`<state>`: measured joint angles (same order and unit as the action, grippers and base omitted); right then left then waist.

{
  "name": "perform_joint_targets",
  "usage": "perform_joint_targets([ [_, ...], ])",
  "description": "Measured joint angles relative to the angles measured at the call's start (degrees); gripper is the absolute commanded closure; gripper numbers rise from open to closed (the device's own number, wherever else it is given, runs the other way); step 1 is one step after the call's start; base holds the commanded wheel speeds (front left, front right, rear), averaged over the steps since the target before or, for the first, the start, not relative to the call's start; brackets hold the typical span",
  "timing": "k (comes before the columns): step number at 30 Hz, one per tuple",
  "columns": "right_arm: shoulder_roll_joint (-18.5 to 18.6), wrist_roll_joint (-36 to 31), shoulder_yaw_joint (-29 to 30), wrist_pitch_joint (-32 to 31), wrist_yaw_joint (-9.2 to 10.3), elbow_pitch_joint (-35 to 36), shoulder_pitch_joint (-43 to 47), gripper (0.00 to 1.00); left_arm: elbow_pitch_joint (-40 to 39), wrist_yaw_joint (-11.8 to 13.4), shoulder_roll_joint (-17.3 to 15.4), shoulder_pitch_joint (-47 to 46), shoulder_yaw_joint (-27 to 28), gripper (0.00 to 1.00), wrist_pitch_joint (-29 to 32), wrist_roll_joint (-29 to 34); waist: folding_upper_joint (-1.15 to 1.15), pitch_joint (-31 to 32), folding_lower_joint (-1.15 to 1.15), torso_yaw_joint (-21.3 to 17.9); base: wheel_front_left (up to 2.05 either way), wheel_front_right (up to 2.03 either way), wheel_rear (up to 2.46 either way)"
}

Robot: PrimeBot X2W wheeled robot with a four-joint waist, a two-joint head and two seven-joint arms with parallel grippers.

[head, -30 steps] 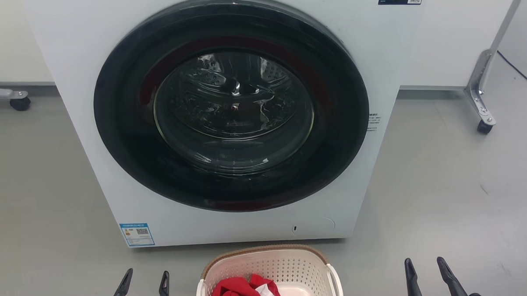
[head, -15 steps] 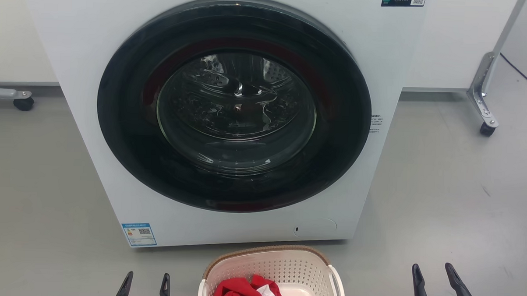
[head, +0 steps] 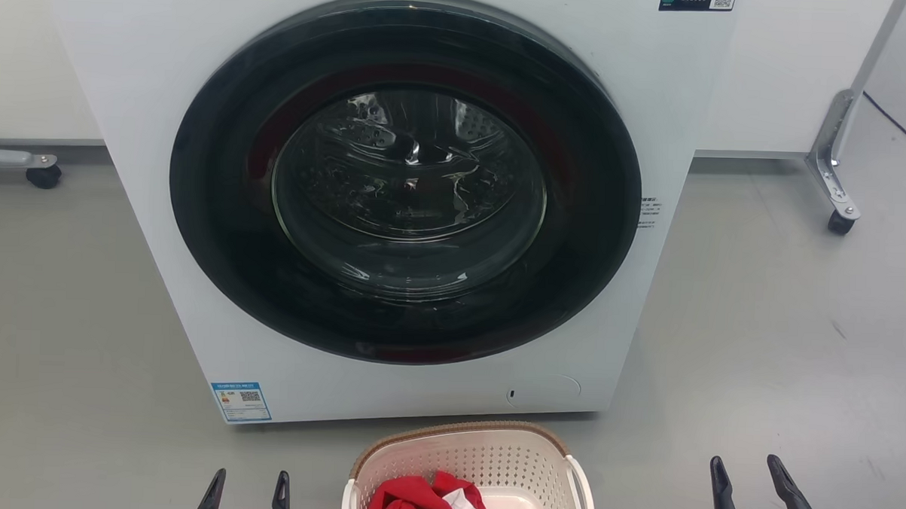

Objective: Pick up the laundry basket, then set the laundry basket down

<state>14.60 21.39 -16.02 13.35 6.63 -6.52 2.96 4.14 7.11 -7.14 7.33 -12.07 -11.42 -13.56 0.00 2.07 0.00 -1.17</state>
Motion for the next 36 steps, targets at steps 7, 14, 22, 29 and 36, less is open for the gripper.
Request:
perform_joint_targets([
  [7, 0.01, -0.19, 0.13, -0.66, 0.01, 0.65, 0.02, 0.0, -0.62, 0.01, 0.22, 0.04, 0.26, 0.0, 0.75, 0.49, 0.0, -0.1, 0.0, 0.08, 0.0, 0.0, 0.0],
  [14, 0.01, -0.19, 0.37, -1.03, 0.18, 0.92, 0.03, 1.0, -0.87, 0.01, 0.47, 0.08, 0.44, 1.0, 1.33, 0.71, 0.0, -0.16, 0.0, 0.14, 0.0, 0.0, 0.0],
  [22, -1.54, 1.0, 0.59, -1.75, -0.09, -1.68, 1.3, 1.0, 1.87, -0.57, 0.64, 0.85, 0.56, 1.0, 1.64, -0.58, 0.0, -0.25, 0.0, 0.17, 0.0, 0.0, 0.0],
  [29, -2.24, 5.7, 2.33, -3.14, -1.14, -2.31, 1.1, 1.0, 2.82, -1.46, 1.0, 0.71, 2.0, 1.0, 2.86, -5.17, 0.0, -0.41, 0.0, 0.25, 0.0, 0.0, 0.0],
  [36, -3.05, 11.49, 4.04, -4.74, -2.12, -3.0, 0.6, 1.0, 3.43, -2.43, 1.36, -0.13, 3.1, 1.0, 4.27, -12.13, 0.0, -0.55, 0.0, 0.32, 0.0, 0.0, 0.0],
])
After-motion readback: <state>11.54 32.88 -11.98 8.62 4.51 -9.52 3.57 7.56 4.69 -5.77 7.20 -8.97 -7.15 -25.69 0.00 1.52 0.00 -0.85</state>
